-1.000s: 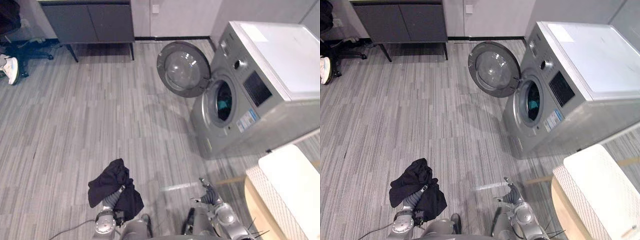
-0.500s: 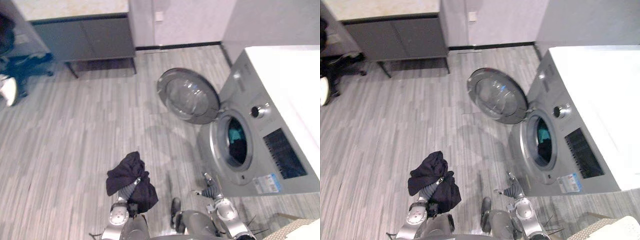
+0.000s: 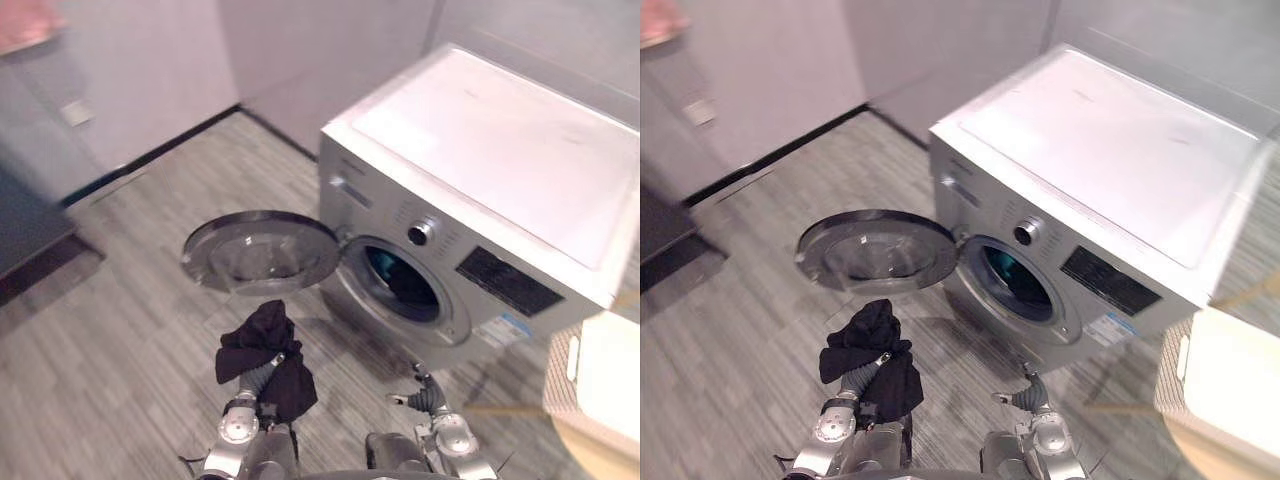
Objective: Pick up the laundry basket with both hands and put the clothes into the washing machine.
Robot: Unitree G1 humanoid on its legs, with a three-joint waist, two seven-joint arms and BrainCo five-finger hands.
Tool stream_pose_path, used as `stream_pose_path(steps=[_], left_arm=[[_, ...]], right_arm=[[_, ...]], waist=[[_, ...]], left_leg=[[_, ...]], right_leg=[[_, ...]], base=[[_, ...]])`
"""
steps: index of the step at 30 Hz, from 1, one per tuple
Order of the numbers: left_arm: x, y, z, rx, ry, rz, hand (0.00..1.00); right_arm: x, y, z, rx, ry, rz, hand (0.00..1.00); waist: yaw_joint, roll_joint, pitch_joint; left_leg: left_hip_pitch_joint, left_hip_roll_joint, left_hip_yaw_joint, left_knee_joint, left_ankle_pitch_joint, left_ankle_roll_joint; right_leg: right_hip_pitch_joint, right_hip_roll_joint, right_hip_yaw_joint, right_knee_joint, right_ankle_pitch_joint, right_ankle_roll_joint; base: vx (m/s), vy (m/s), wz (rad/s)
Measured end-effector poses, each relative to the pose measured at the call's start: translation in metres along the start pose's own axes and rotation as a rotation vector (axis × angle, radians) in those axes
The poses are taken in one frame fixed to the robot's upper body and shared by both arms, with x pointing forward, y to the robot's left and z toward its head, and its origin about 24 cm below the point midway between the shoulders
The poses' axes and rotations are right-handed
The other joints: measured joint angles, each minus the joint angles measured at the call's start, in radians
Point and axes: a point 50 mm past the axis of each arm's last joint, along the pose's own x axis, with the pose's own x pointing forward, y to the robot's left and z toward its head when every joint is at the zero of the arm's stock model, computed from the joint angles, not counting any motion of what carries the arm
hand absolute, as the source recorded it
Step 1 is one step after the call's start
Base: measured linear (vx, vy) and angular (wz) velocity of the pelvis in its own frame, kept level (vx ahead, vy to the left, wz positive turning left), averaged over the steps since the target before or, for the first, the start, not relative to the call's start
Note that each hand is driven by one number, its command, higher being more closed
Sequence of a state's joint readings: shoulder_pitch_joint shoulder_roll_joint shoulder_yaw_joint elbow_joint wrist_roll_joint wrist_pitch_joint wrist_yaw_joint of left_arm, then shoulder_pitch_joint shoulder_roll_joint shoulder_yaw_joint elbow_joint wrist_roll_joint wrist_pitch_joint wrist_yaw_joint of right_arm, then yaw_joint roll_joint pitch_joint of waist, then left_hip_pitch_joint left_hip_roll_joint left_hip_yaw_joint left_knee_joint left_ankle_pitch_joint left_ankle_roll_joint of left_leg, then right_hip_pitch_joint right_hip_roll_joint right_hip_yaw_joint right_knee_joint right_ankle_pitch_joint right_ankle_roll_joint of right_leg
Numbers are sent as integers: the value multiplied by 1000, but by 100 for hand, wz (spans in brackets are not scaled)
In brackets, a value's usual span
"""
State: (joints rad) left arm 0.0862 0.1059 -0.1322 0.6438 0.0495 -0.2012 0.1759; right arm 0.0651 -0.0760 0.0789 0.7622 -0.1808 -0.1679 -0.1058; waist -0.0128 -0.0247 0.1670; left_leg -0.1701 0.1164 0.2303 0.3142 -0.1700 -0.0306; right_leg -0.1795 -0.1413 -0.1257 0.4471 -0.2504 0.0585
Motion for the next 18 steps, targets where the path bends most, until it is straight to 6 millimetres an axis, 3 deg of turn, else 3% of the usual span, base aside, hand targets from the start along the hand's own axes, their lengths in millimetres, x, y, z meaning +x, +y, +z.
stream_pose_path(steps=[2, 4, 5, 8, 10, 11, 12, 13, 14, 16, 17, 18], left_arm=[[0, 3, 9, -15, -41, 13, 100], [3, 7, 18, -19, -78, 23, 100], [6, 12, 23, -8, -93, 29, 100], [8, 10, 26, -6, -101, 20, 100], [9, 9, 27, -10, -104, 6, 100], [6, 8, 22, -16, -89, 6, 100], [5, 8, 19, -22, -78, 7, 100], [4, 7, 18, -25, -72, 5, 100], [5, 5, 19, -33, -75, 2, 100], [5, 1, 21, -44, -78, -3, 100], [5, -3, 21, -55, -78, -8, 100], [4, -3, 18, -59, -65, -7, 100]], right_arm=[[4, 2, 8, -28, -22, 14, 0], [8, 2, 12, -42, -26, 16, 0], [9, 0, 11, -44, -20, 8, 0], [4, -5, -2, -38, 30, -12, 0], [-1, -7, -14, -33, 69, -20, 0], [-5, -10, -21, -38, 92, -25, 0], [-4, -13, -22, -40, 95, -31, 0], [-4, -13, -22, -37, 98, -35, 0], [-2, -19, -19, -30, 90, -66, 0], [2, -27, -16, -10, 89, -97, 0], [3, -30, -15, -11, 89, -106, 0], [3, -28, -17, -9, 101, -101, 0]], waist=[[-2, 15, -2], [-4, 14, -3], [-15, 12, -4], [-37, 11, -4], [-34, 9, -4], [-25, 22, -3], [-19, 25, 1], [-15, 17, 4], [-6, 18, 5], [-1, 9, 17], [1, 37, 16], [4, 20, 20]], left_leg=[[52, 20, 136, -30, -33, 11], [79, 33, 219, -56, -33, 2], [94, 35, 245, -60, -32, 1], [134, 51, 262, -24, -32, -1], [103, 95, 263, 135, -34, -3], [48, 162, 233, 354, -24, -2], [-12, 195, 192, 489, -22, 3], [-38, 195, 163, 520, -43, 0], [-74, 159, 113, 487, -98, -12], [-102, 108, 53, 331, -100, -17], [-93, 80, -8, 124, -9, -17], [-73, 64, -5, 97, 37, -14]], right_leg=[[13, -68, -341, -46, 25, -40], [20, -90, -483, -54, 52, -42], [17, -95, -501, -47, 54, -44], [54, -69, -458, -77, 53, -44], [108, -37, -439, -150, 59, -33], [163, -4, -406, -209, 64, -28], [190, 7, -382, -226, 64, -27], [195, 5, -362, -225, 64, -27], [197, -15, -311, -221, 64, -27], [198, -37, -269, -208, 66, -23], [199, -43, -245, -178, 59, 2], [194, -56, -213, -155, 37, 41]], base=[[99, 165, -183], [139, 102, -135], [218, 62, -92], [249, -62, -53], [182, -70, -47], [177, 2, -66], [209, 28, -74], [175, 127, -87], [177, 177, -96], [172, 227, -86], [166, 284, -70], [166, 259, -63]])
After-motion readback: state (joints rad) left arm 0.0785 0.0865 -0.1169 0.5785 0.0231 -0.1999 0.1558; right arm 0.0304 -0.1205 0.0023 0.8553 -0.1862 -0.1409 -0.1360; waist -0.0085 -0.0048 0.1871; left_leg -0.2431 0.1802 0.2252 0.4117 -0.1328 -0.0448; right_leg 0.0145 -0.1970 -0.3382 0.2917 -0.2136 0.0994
